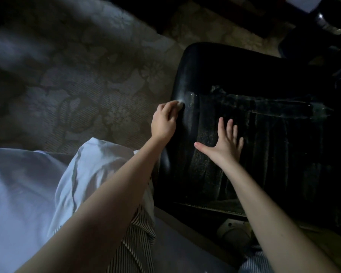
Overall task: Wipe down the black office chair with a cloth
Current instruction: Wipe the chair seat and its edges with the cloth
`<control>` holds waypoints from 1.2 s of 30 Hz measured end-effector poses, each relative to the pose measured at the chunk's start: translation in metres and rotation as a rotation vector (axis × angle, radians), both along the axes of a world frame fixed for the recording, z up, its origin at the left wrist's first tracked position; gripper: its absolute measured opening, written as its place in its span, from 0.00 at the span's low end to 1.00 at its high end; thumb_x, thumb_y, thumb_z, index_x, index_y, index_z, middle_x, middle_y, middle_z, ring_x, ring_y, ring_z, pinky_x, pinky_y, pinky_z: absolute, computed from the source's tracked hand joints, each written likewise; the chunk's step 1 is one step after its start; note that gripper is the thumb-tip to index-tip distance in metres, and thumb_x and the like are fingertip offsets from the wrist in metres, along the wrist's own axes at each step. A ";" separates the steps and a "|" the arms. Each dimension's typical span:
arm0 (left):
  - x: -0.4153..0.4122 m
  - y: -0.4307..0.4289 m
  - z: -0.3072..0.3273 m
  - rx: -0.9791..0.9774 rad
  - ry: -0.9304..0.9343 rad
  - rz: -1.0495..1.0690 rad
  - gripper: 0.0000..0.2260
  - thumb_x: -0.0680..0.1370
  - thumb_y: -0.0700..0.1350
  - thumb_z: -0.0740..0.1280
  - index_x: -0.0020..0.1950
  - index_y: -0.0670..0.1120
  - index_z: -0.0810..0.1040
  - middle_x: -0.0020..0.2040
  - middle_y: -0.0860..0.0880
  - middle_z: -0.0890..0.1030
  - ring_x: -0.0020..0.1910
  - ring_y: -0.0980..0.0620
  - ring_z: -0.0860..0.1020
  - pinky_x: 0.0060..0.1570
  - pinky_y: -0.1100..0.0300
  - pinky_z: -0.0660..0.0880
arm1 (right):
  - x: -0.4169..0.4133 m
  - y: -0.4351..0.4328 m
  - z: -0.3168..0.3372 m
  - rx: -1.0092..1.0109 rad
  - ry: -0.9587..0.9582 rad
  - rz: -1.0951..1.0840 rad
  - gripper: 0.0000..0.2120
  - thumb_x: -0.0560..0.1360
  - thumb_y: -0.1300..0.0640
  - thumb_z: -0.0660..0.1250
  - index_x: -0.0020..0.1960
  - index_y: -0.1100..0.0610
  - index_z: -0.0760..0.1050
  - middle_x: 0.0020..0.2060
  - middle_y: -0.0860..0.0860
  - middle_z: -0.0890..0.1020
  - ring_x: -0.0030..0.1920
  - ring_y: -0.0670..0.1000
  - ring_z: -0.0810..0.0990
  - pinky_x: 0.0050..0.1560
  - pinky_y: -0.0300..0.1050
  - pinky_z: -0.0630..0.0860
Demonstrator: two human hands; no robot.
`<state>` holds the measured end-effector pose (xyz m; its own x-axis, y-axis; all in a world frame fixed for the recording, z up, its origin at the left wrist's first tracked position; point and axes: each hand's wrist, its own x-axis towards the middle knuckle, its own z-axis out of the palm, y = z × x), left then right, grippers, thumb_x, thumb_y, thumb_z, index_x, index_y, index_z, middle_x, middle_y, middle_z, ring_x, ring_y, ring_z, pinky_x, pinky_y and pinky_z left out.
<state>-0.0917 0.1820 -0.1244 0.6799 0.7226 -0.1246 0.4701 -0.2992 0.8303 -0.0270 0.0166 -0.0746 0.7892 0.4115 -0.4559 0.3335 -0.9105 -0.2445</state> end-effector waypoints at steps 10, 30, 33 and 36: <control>-0.062 -0.059 0.018 0.275 0.025 -0.284 0.19 0.77 0.52 0.53 0.61 0.49 0.77 0.52 0.46 0.77 0.49 0.44 0.77 0.50 0.50 0.74 | -0.001 -0.004 0.004 0.005 0.032 0.022 0.50 0.70 0.34 0.65 0.76 0.48 0.36 0.76 0.51 0.36 0.75 0.51 0.35 0.72 0.53 0.36; 0.066 0.040 0.019 0.256 0.065 -0.081 0.14 0.79 0.44 0.61 0.64 0.43 0.74 0.58 0.41 0.76 0.55 0.44 0.75 0.53 0.59 0.69 | 0.027 -0.026 -0.031 0.338 -0.385 0.048 0.32 0.76 0.42 0.42 0.73 0.57 0.64 0.73 0.53 0.64 0.74 0.53 0.58 0.73 0.48 0.46; 0.065 0.027 0.007 0.303 0.072 -0.072 0.16 0.80 0.44 0.59 0.67 0.43 0.72 0.61 0.41 0.74 0.57 0.41 0.73 0.57 0.55 0.67 | 0.026 -0.025 -0.034 0.364 -0.425 0.023 0.29 0.78 0.45 0.46 0.71 0.59 0.67 0.71 0.54 0.68 0.73 0.55 0.62 0.72 0.52 0.51; 0.060 0.014 0.007 0.329 0.078 -0.023 0.16 0.80 0.45 0.58 0.67 0.45 0.72 0.61 0.42 0.75 0.56 0.41 0.73 0.57 0.54 0.67 | 0.024 -0.023 -0.036 0.371 -0.452 0.018 0.27 0.78 0.46 0.47 0.70 0.59 0.68 0.70 0.55 0.69 0.72 0.56 0.63 0.72 0.53 0.52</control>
<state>-0.0314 0.1963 -0.1173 0.6945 0.7170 0.0604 0.5179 -0.5564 0.6498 -0.0026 -0.0069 -0.1107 0.8634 0.4942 0.1019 0.4934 -0.7845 -0.3756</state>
